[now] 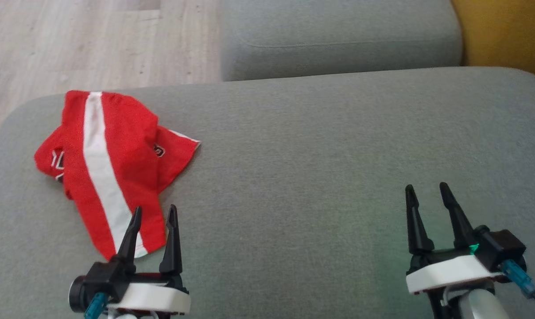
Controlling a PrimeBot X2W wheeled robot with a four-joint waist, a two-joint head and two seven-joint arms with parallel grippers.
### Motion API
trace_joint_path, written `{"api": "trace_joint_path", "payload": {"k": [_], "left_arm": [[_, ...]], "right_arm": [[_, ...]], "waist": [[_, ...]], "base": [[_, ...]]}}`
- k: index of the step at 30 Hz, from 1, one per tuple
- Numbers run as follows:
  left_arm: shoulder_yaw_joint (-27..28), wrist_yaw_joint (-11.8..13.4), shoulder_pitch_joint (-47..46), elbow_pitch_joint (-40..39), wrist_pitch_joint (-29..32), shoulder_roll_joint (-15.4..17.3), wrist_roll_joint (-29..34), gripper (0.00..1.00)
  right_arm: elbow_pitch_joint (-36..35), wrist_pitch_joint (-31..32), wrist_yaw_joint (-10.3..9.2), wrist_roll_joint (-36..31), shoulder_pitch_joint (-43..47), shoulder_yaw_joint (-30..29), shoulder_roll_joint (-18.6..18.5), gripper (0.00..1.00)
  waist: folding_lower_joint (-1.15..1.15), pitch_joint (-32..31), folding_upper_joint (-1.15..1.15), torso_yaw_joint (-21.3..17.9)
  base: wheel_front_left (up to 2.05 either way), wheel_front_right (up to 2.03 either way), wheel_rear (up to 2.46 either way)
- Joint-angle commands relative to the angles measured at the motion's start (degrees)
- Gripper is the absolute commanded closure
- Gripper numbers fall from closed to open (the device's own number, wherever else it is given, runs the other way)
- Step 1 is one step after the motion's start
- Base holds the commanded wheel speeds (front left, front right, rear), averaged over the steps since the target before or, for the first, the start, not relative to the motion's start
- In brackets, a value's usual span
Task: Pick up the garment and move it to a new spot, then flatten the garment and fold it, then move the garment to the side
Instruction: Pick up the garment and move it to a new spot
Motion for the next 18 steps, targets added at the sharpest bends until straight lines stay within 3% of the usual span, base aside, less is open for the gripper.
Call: {"api": "trace_joint_path", "payload": {"k": [1, 18], "left_arm": [[2.2, 0.5, -2.4, -1.6, -0.5, -0.1, 0.1, 0.0], [5.1, 1.6, 0.3, -2.3, -0.5, -0.1, 1.6, 0.0]], "right_arm": [[-1.9, -0.8, 0.24, 0.5, -2.5, 2.0, -0.5, 0.0], [-1.0, -0.8, 0.24, 2.4, -0.7, 9.1, -0.5, 0.0]], "waist": [[0.0, -0.3, 0.0, 1.3], [0.0, -3.8, 0.0, 13.6]], "base": [[0.0, 0.0, 0.0], [0.0, 0.0, 0.0]]}}
